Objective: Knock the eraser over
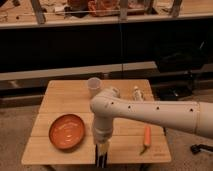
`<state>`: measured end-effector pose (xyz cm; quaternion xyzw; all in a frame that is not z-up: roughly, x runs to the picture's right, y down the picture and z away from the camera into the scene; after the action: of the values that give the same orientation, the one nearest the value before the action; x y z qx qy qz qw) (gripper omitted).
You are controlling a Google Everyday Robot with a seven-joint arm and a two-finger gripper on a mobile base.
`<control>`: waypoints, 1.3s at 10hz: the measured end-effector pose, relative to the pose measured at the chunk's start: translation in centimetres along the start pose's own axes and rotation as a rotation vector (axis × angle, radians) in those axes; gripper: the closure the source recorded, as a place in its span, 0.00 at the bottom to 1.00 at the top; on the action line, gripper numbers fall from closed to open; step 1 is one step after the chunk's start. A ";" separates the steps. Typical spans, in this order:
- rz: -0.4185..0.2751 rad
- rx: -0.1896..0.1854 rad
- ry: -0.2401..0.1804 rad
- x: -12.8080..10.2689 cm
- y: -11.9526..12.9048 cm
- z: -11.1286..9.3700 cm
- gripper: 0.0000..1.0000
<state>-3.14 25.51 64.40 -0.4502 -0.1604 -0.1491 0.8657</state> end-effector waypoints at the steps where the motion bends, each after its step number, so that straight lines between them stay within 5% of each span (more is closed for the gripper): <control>1: 0.003 -0.003 -0.003 -0.1 0.0 -0.1 0.65; 5: 0.013 -0.017 -0.012 -0.4 0.1 -0.3 0.27; 7: 0.019 -0.021 -0.018 -0.5 0.2 -0.5 0.26; 9: 0.028 -0.026 -0.022 -0.7 0.3 -0.5 0.36; 13: 0.030 -0.028 -0.021 -1.1 0.4 -0.6 0.20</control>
<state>-3.86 25.38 63.36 -0.4660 -0.1605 -0.1338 0.8597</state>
